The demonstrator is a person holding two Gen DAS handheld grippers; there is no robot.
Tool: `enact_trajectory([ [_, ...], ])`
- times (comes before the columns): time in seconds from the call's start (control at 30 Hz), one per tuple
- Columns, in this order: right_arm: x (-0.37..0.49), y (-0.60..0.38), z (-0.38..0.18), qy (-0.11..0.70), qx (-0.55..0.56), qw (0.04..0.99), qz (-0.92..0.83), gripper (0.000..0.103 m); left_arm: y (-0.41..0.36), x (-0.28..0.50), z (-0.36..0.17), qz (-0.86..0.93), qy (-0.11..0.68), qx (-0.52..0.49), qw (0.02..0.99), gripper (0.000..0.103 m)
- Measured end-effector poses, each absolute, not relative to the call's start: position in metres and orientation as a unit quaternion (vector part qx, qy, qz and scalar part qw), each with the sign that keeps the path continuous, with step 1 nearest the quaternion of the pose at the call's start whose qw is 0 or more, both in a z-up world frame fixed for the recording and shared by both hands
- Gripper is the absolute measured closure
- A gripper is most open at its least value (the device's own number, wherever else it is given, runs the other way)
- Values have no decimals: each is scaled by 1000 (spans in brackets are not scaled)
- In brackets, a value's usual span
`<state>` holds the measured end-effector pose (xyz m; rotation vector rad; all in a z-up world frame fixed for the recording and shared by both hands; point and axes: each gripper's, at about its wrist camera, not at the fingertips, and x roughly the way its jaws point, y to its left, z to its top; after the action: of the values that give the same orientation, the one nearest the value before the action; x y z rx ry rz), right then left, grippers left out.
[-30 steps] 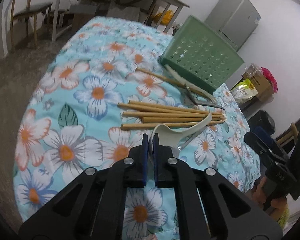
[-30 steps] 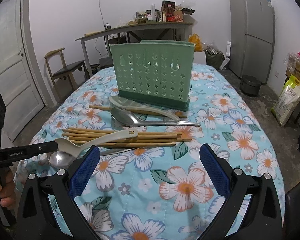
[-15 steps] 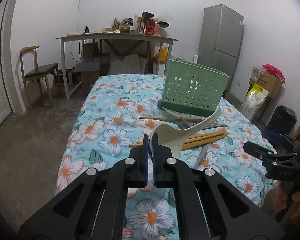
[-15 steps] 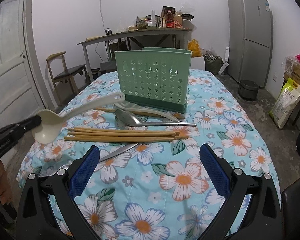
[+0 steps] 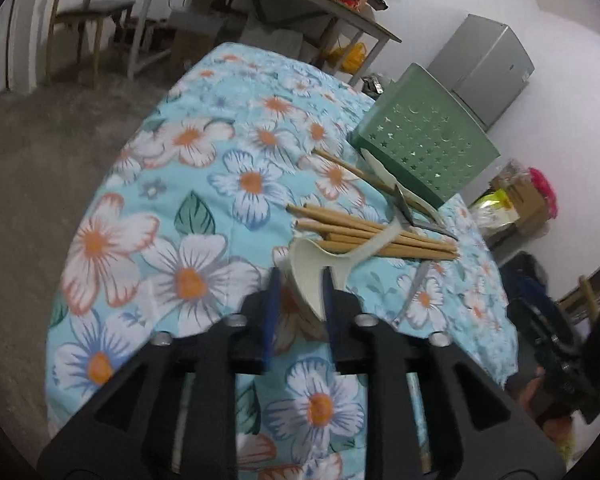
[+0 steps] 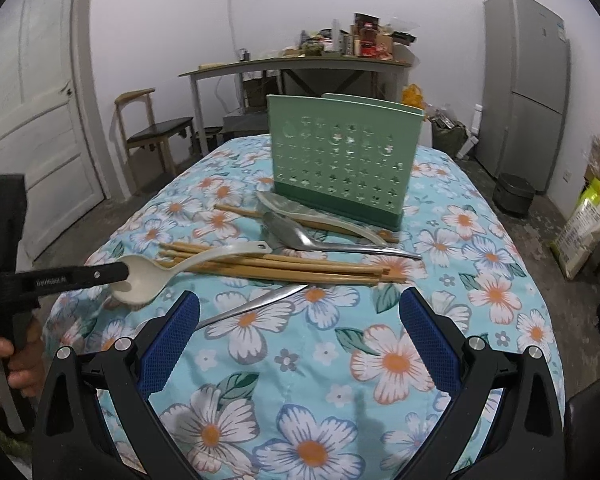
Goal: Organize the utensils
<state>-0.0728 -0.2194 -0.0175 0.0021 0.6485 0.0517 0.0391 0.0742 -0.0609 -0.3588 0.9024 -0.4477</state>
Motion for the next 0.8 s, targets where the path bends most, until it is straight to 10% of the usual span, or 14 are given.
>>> enact_trajectory([
  [0.27, -82, -171, -27, 321, -81, 935, 130, 12, 76, 37, -72, -225, 453, -193, 841, 75],
  [0.8, -82, -91, -73, 320, -277, 891, 163, 64, 86, 48, -84, -210, 468, -233, 826, 96],
])
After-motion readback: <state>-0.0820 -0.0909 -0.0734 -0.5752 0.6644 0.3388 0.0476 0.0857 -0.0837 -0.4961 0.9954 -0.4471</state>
